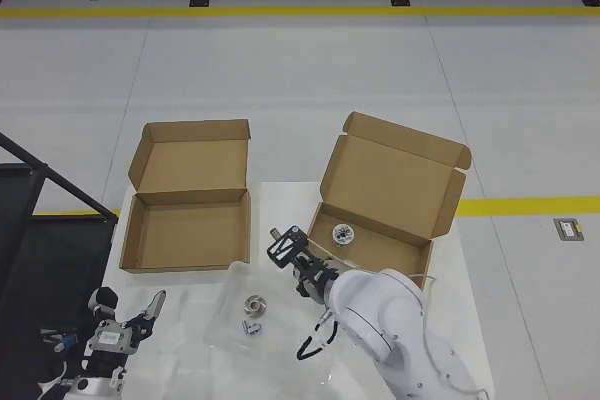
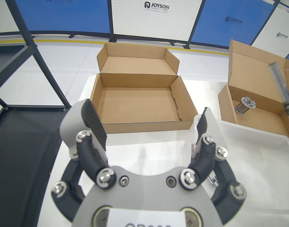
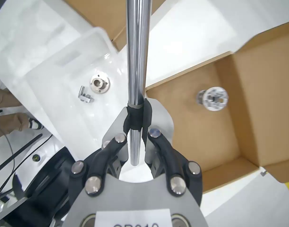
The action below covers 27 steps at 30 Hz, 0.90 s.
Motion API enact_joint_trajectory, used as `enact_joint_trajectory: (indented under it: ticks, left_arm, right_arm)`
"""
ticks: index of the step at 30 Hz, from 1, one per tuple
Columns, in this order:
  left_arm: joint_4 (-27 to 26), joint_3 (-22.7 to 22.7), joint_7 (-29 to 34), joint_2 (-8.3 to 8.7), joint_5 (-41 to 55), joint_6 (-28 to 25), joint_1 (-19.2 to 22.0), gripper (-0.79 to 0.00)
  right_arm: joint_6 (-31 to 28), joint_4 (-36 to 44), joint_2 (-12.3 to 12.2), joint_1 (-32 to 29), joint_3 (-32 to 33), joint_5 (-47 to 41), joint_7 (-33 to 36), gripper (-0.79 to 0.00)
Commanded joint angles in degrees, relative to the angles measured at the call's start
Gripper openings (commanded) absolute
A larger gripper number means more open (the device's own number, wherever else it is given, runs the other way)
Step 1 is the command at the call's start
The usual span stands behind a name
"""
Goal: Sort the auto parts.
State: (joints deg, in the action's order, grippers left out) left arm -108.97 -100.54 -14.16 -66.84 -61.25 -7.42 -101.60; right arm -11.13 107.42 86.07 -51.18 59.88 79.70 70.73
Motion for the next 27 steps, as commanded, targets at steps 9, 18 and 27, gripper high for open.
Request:
enact_joint_trajectory:
  ticks: [9, 18, 27]
  left_arm:
    - [0.0, 0.0, 0.0, 0.0, 0.0, 0.0, 0.0, 0.0]
    - [0.0, 0.0, 0.0, 0.0, 0.0, 0.0, 0.0, 0.0]
    - [0.0, 0.0, 0.0, 0.0, 0.0, 0.0, 0.0, 0.0]
  right_arm:
    - [-6.8, -7.1, -2.2, 1.0, 12.3, 4.5, -0.8, -0.785]
    - [-5.6, -26.4, -2.5, 5.9, 13.2, 5.7, 0.0, -0.785]
    - [-4.8, -36.6, -3.1, 7.1, 15.3, 5.1, -7.1, -0.785]
